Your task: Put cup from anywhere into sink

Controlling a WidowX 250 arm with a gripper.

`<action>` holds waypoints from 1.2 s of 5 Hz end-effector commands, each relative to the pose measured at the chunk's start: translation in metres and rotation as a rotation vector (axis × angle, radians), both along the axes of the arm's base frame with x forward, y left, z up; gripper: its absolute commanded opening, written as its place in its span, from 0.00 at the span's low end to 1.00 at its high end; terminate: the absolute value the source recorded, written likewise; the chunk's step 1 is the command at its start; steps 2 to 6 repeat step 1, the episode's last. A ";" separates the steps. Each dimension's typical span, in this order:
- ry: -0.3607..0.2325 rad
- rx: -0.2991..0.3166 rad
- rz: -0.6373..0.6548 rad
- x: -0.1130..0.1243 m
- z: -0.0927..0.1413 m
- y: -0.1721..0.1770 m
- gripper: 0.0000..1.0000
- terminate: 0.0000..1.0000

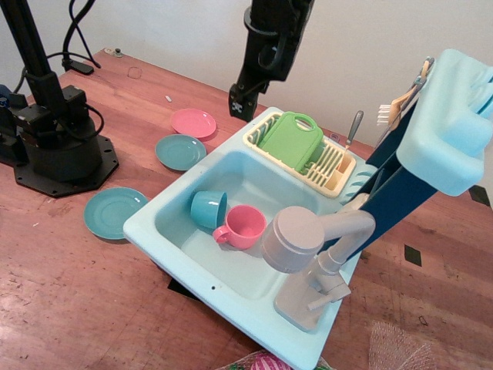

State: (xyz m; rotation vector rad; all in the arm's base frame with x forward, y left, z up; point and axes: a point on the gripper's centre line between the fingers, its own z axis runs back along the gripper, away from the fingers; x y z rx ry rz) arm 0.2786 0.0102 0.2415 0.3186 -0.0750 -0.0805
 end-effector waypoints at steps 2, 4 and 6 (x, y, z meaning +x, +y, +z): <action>-0.040 -0.018 -0.009 -0.004 0.007 0.001 1.00 1.00; -0.040 -0.018 -0.009 -0.004 0.007 0.001 1.00 1.00; -0.040 -0.018 -0.009 -0.004 0.007 0.001 1.00 1.00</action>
